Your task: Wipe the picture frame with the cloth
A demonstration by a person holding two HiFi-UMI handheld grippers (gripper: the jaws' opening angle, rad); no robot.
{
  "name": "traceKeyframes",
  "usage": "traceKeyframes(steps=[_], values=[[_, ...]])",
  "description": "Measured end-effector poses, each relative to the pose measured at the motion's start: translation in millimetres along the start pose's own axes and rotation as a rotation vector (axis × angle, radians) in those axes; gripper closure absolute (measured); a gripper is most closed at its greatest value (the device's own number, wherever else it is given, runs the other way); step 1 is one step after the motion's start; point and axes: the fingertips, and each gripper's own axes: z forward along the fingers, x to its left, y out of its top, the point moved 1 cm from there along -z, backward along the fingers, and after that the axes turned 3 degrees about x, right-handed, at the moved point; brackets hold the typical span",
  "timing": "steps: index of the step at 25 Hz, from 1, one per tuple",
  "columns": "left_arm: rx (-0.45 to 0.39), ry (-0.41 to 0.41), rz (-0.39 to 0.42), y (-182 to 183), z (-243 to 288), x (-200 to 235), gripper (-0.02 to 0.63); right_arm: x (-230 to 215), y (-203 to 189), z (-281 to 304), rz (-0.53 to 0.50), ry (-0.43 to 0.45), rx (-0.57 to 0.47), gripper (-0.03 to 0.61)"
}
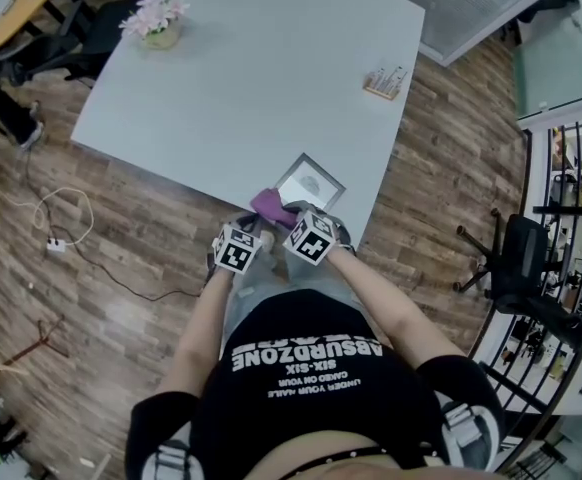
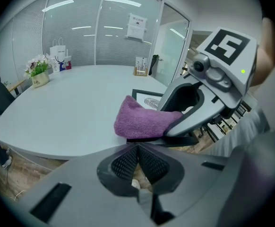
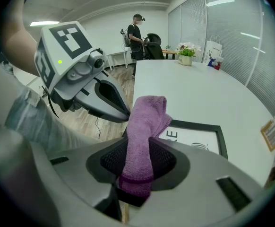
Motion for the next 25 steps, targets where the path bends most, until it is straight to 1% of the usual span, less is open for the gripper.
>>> traceKeyframes(steps=[5, 12, 16, 25], values=[[-0.003, -0.002, -0.005, 0.5, 0.0, 1.4, 0.598, 2.0, -10.4, -5.0, 0.024, -0.006, -0.014, 0.440], [-0.002, -0.010, -0.005, -0.5, -0.1, -1.1, 0.598, -0.2, -13.0, -4.3, 0.035, 0.000, -0.012, 0.439], [0.000, -0.013, -0.003, -0.8, -0.9, 0.3, 0.598, -10.3, -12.1, -6.4, 0.036, -0.017, -0.010, 0.437], [-0.001, -0.006, -0.010, -6.1, -5.6, 3.6, 0.598, -36.5, -17.8, -10.0, 0.076, -0.062, -0.008, 0.437]])
